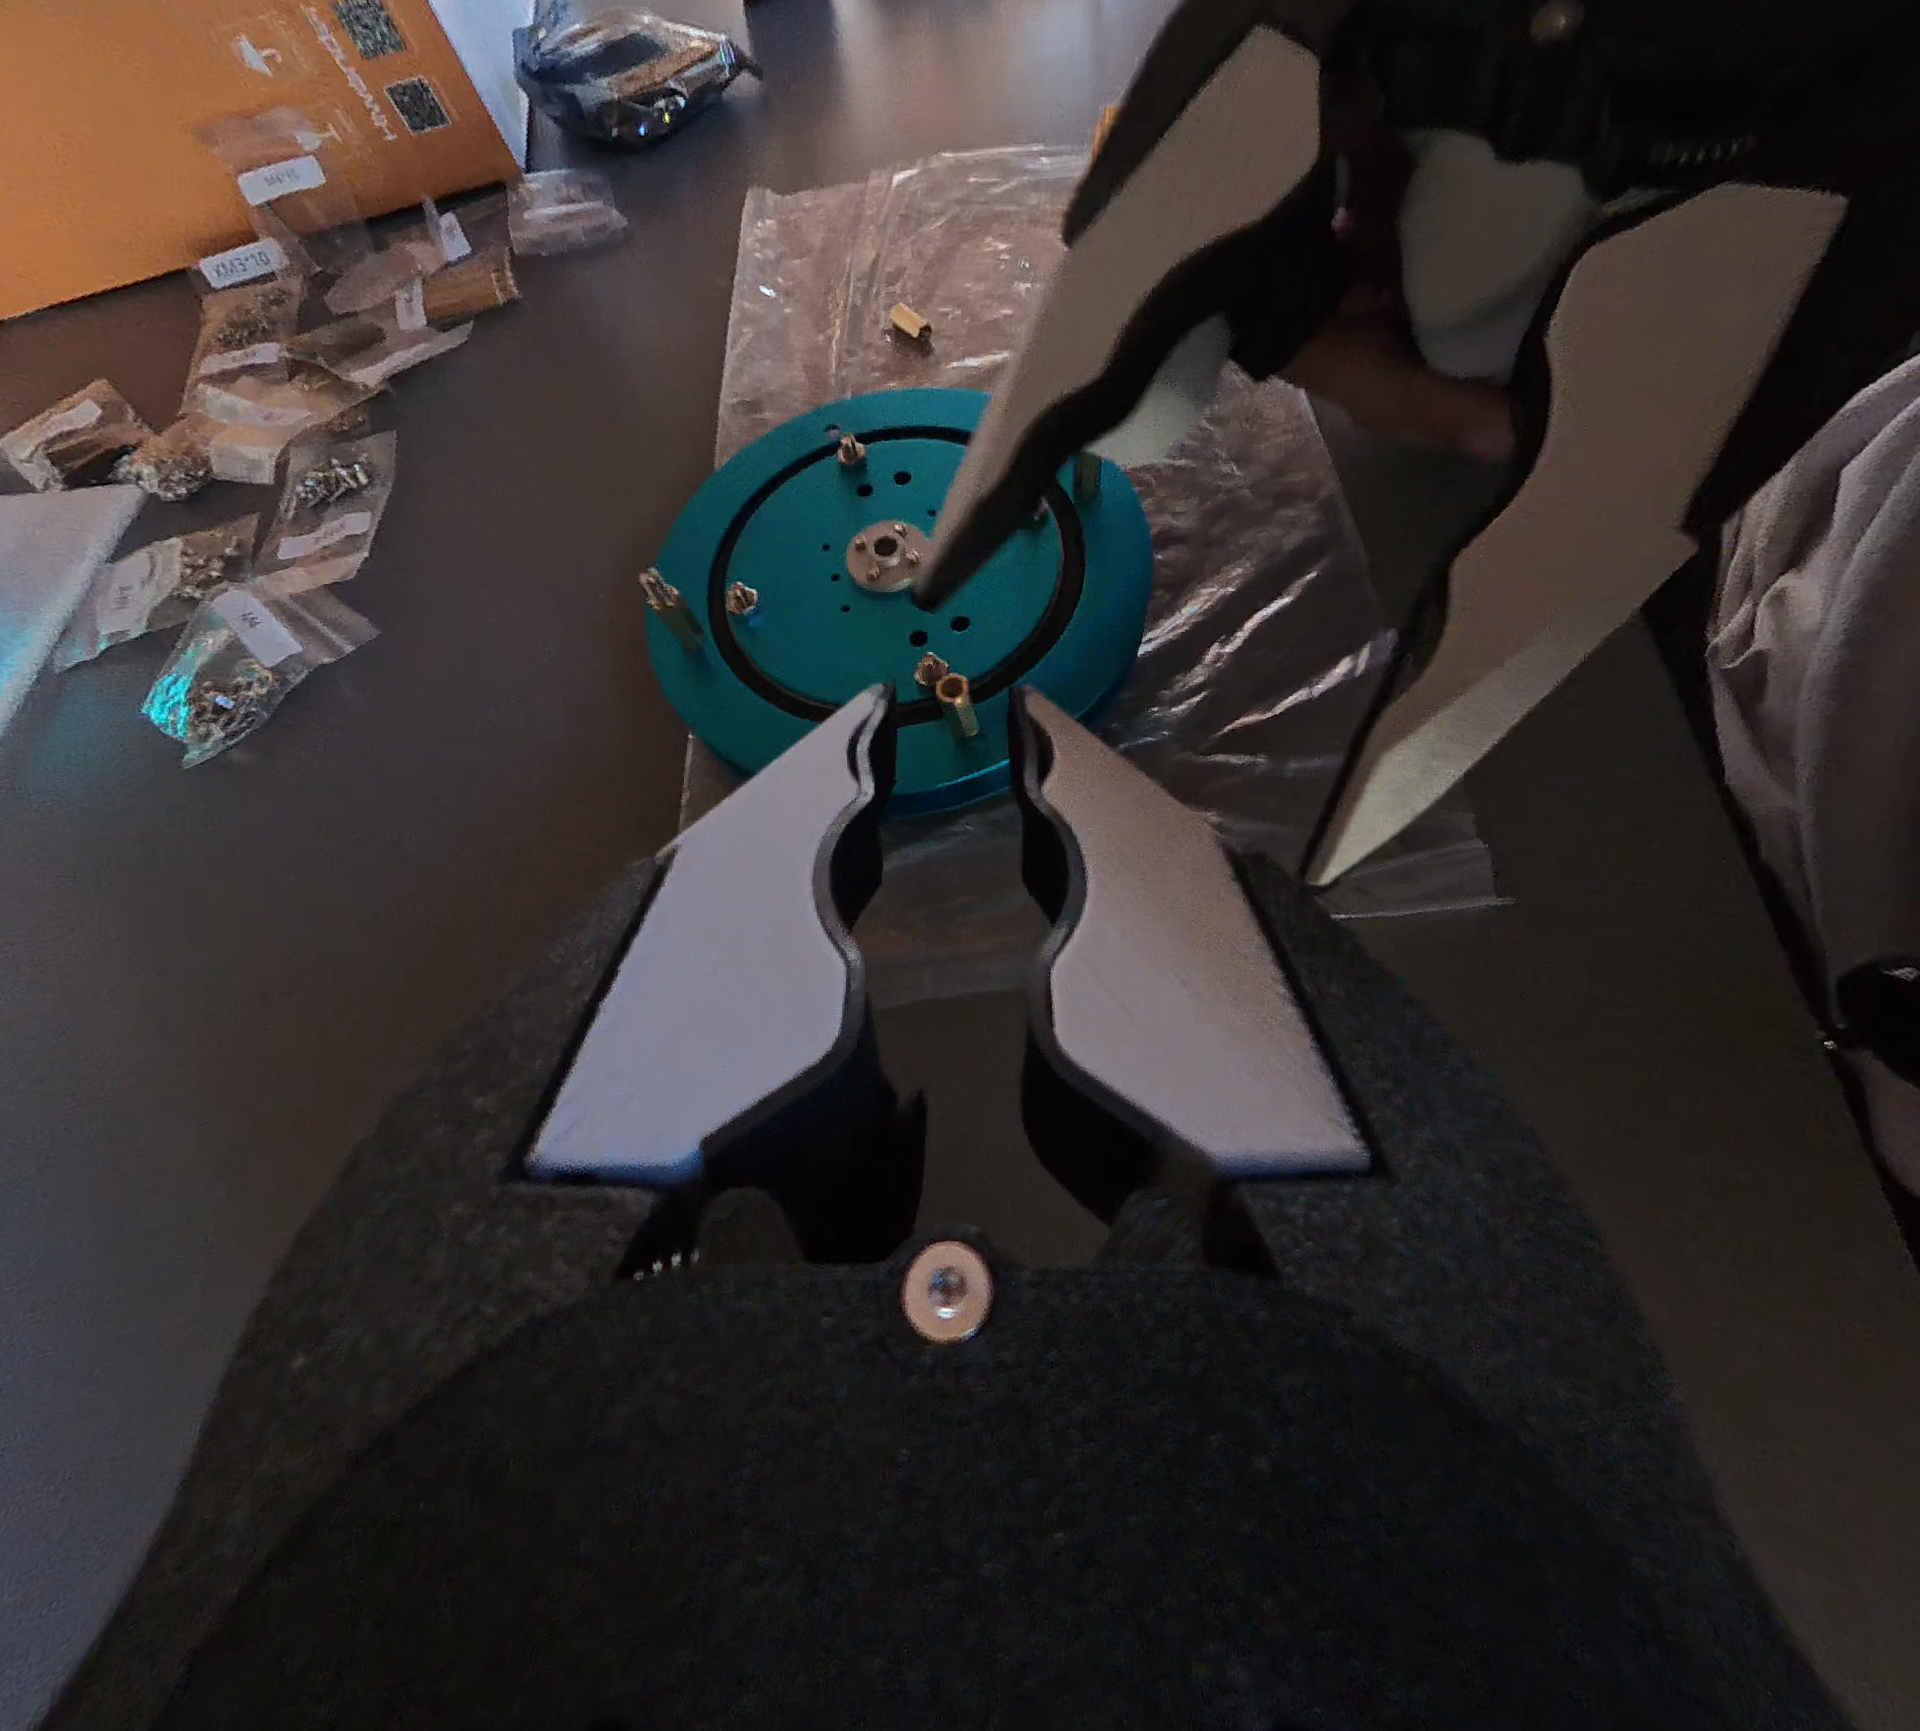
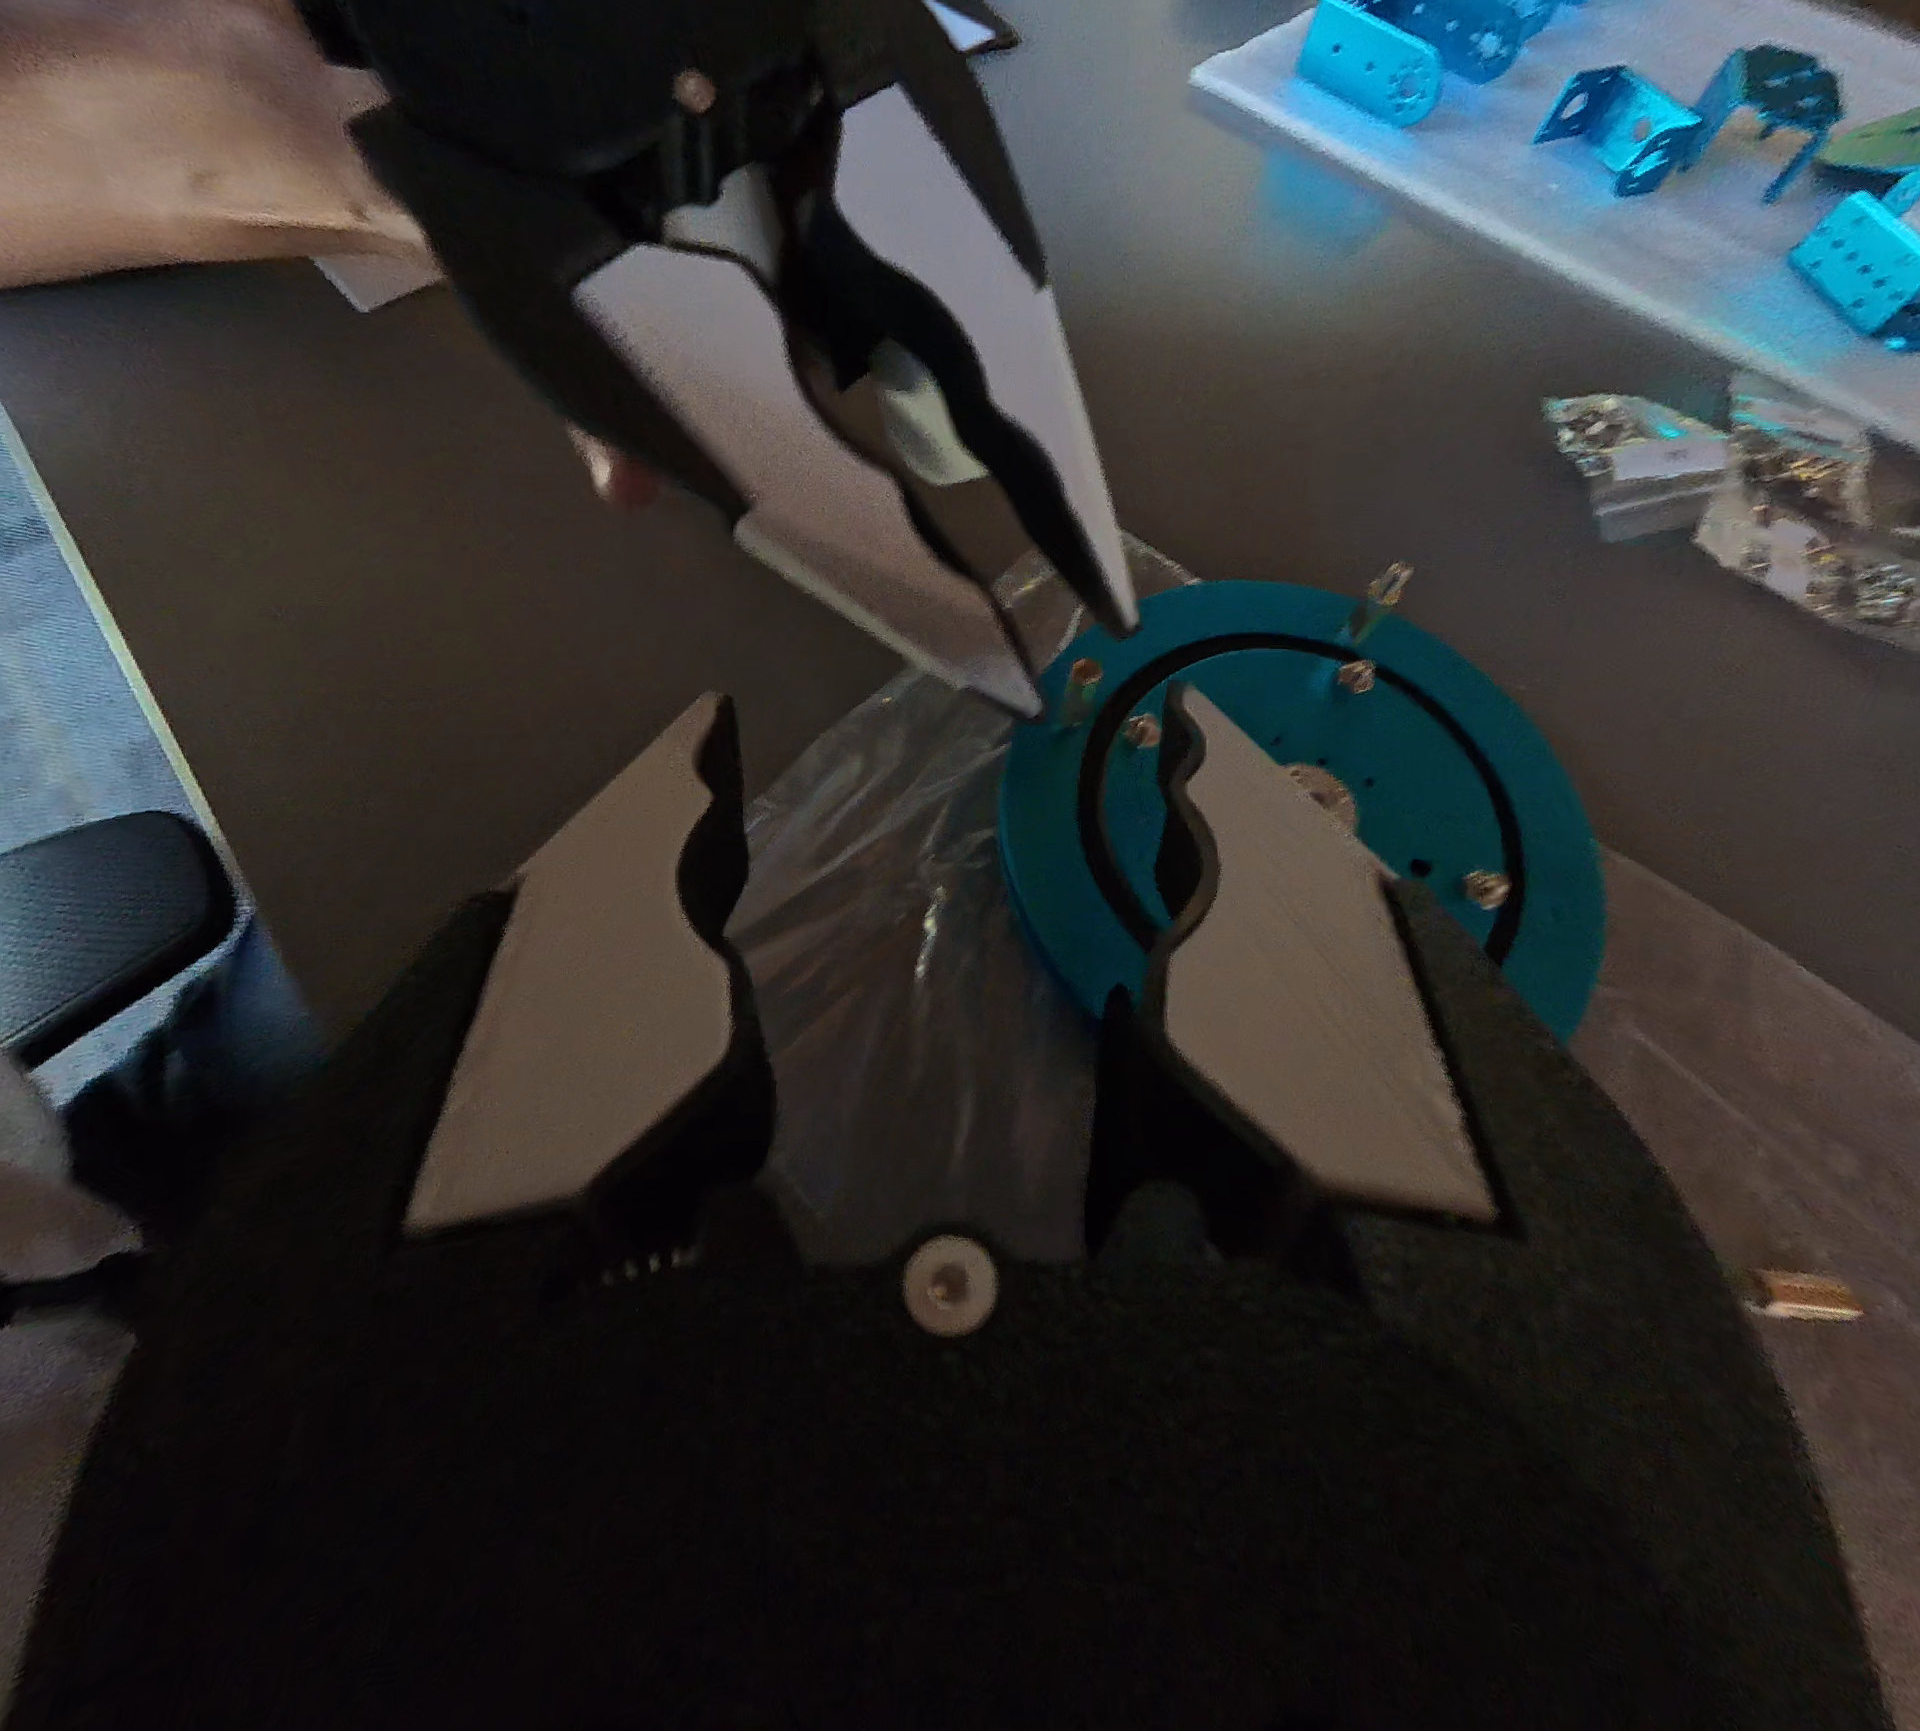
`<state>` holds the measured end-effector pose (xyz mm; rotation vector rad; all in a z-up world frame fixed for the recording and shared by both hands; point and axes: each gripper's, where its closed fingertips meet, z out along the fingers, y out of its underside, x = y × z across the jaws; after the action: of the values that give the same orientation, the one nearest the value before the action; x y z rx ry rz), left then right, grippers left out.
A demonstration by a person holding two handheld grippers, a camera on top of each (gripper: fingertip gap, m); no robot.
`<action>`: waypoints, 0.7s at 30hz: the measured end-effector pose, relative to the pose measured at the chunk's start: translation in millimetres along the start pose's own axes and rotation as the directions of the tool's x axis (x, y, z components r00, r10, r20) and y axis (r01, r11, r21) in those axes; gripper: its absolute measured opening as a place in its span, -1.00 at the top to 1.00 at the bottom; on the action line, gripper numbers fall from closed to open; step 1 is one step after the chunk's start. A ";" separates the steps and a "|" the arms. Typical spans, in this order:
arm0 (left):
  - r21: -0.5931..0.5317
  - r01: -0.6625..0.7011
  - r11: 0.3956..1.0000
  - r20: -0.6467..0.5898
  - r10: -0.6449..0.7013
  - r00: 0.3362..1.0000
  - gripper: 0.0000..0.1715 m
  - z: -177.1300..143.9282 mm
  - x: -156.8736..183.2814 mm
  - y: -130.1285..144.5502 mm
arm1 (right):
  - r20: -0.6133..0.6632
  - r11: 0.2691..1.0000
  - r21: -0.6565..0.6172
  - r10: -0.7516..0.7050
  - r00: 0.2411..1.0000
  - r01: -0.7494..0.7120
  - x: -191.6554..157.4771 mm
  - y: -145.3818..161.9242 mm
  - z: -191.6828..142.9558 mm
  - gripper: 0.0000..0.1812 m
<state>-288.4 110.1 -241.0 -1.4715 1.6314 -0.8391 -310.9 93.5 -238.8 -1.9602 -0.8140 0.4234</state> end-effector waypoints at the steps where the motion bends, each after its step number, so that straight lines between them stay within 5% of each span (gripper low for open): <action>1: -0.006 0.002 1.000 0.003 -0.002 1.000 0.76 0.8 0.5 0.7 | -0.014 1.000 -0.004 -0.016 1.000 0.016 2.5 -1.7 1.9 0.12; 15: -0.056 0.057 0.997 0.074 -0.053 0.996 0.55 4.7 -12.5 9.8 | 0.038 0.993 -0.117 -0.008 0.999 0.012 -5.2 9.7 11.8 0.28; 21: -0.058 0.049 0.997 0.101 -0.043 0.994 0.64 -6.2 -19.0 16.2 | 0.051 0.993 -0.105 0.051 0.997 -0.045 -5.0 12.1 1.0 0.39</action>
<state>-301.0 130.7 -249.9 -1.5728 1.5662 -0.7359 -310.7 86.5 -249.9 -2.0757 -0.8389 0.4725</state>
